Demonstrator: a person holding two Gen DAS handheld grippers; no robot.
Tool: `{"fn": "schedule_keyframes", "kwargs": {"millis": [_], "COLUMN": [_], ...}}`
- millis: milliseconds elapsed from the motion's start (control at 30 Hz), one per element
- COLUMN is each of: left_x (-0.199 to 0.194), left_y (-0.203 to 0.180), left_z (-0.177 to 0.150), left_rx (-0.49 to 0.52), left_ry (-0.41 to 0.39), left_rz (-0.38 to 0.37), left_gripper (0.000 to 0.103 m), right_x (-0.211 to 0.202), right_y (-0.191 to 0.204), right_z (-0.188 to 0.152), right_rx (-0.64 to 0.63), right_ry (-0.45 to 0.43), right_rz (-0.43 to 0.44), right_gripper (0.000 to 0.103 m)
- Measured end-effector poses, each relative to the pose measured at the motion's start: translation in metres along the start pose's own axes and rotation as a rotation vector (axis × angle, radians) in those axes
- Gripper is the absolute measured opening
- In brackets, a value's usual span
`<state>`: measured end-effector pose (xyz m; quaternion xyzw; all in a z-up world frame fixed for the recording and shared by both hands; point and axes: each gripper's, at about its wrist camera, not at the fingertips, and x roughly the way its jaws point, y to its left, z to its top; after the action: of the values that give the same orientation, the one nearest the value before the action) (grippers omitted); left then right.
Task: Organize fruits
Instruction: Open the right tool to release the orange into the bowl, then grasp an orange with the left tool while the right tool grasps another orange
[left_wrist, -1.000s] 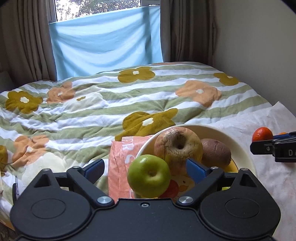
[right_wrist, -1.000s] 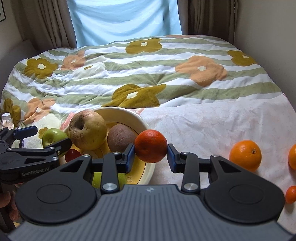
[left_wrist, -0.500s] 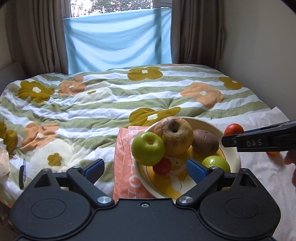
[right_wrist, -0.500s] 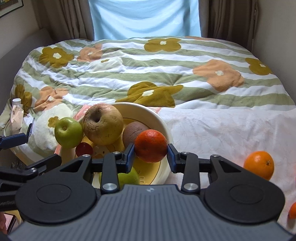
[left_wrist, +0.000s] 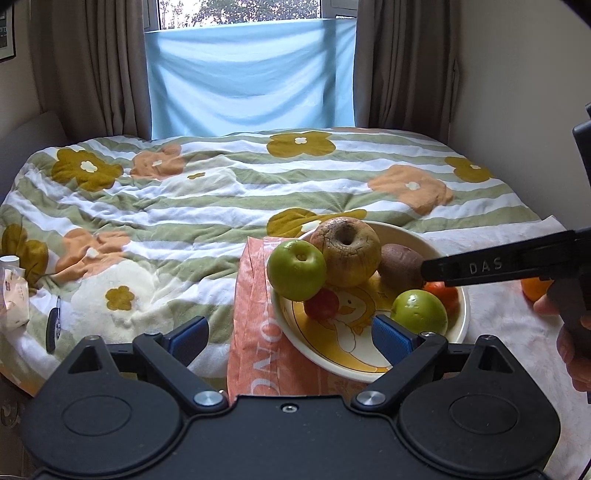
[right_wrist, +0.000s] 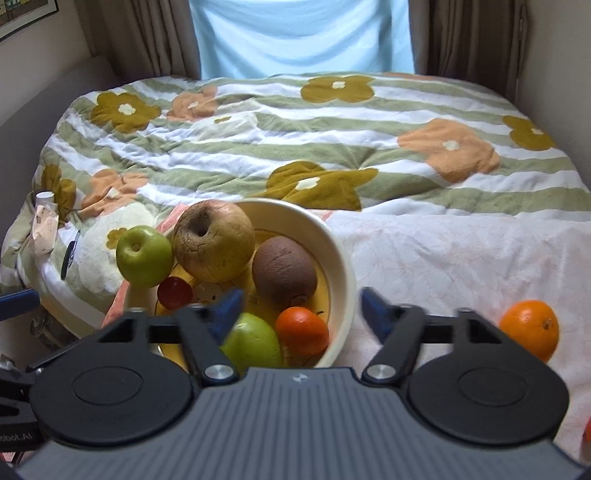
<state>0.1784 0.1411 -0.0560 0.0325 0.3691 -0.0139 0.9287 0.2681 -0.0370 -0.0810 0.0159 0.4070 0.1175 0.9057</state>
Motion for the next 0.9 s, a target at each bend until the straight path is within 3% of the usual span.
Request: {"fn": "schedule_keyframes", "kwargs": {"millis": [533,900], "left_x": [-0.036,-0.071], "left_y": [-0.018,-0.055], "left_z": [0.004,0.000], "left_rx": [0.036,0.047], "left_ry": [-0.040,-0.083], "left_rz": [-0.041,-0.045], "left_gripper": [0.097,0.098], "right_x": [-0.083,-0.149], "right_y": [-0.009,-0.060], "right_z": [-0.011,-0.035], "right_rx": [0.009,0.046], "right_ry": [-0.068,-0.129], "right_rz": [-0.057,-0.090], "right_gripper": [0.102,0.103]}}
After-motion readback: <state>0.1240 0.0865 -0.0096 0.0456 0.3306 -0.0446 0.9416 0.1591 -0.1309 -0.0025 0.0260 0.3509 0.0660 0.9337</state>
